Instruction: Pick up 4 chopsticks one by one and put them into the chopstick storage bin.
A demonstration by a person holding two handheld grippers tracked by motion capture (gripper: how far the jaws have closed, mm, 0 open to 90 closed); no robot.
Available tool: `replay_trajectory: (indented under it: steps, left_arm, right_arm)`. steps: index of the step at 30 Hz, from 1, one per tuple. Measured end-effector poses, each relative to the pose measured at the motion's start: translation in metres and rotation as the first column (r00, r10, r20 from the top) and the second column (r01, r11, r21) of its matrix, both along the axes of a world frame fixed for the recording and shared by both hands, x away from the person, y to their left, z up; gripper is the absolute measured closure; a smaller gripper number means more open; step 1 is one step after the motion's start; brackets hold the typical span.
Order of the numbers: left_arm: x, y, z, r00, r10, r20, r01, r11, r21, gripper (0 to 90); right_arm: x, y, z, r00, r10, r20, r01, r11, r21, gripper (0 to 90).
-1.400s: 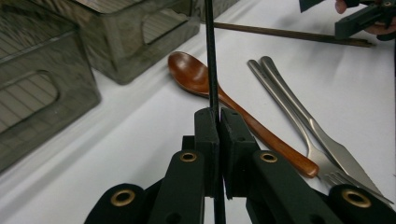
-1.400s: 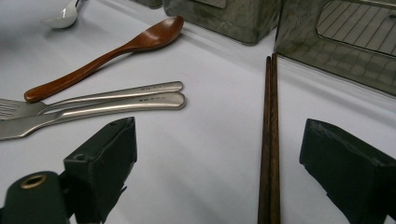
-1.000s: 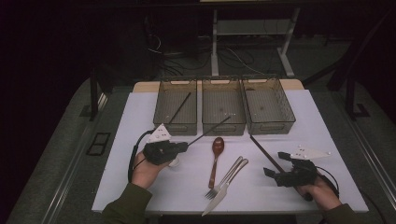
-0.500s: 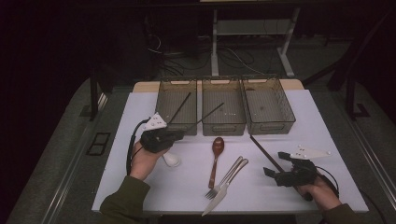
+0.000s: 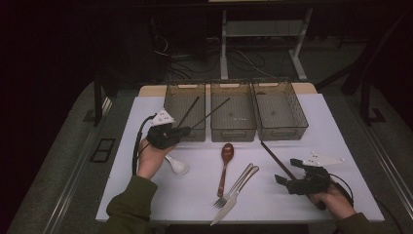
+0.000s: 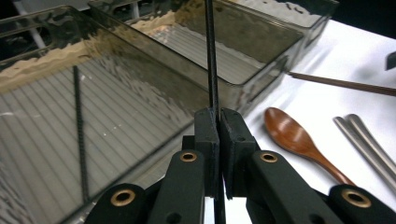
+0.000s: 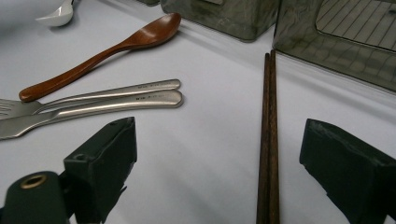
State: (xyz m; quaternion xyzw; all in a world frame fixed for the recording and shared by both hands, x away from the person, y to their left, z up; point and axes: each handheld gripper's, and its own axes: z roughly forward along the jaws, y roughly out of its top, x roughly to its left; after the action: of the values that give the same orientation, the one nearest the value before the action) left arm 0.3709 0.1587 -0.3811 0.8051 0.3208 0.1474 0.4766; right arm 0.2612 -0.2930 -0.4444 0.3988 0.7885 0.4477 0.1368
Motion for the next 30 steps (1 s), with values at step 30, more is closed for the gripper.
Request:
replay_trajectory:
  steps: [30]
  left_arm:
    - [0.076,0.021,0.002,0.9718,0.228,-0.061,-0.222,0.9714,0.083,84.9]
  right_arm:
    - [0.000,-0.002,0.000,1.0000,-0.004,0.002,0.004,1.000,0.007,10.7]
